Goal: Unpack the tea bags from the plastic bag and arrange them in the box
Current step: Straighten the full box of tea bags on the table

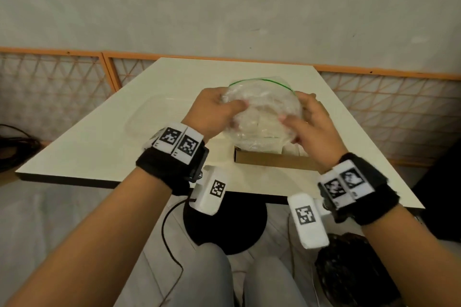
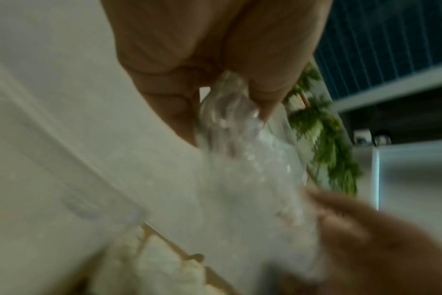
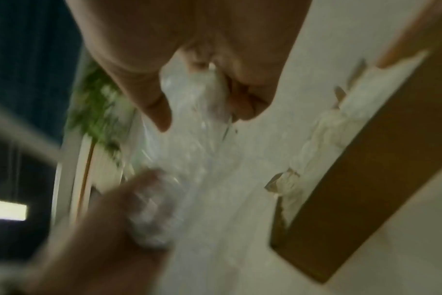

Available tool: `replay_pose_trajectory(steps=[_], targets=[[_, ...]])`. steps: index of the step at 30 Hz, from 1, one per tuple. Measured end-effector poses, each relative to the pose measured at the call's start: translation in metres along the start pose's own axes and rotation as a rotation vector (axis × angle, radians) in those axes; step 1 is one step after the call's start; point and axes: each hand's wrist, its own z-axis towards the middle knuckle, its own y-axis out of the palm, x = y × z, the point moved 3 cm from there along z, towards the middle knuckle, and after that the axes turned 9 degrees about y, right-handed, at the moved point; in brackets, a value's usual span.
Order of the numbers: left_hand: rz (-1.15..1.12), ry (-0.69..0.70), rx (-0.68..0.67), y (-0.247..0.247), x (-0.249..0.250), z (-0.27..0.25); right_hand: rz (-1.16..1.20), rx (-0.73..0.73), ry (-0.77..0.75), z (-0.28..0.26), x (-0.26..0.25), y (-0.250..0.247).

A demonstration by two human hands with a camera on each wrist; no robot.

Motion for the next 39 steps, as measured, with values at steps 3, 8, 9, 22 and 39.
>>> replay_pose_trajectory(steps=[3, 8, 9, 22, 39], targets=[[0.216, 0.031, 0.133, 0.0, -0.005, 0.004, 0.279, -0.105, 0.076, -0.009, -0.001, -0.002], [0.503, -0.142, 0.111, 0.003, -0.008, 0.011, -0.47, -0.11, -0.287, -0.021, -0.007, 0.012], [0.494, -0.169, 0.06, 0.005, -0.01, 0.011, -0.645, -0.069, -0.335, -0.018, -0.004, 0.012], [-0.61, -0.352, -0.343, 0.046, -0.008, -0.004, -1.022, 0.014, -0.818, -0.016, 0.007, 0.019], [-0.269, -0.132, -0.54, 0.065, -0.003, -0.022, -1.225, -0.166, -0.696, 0.002, -0.017, -0.015]])
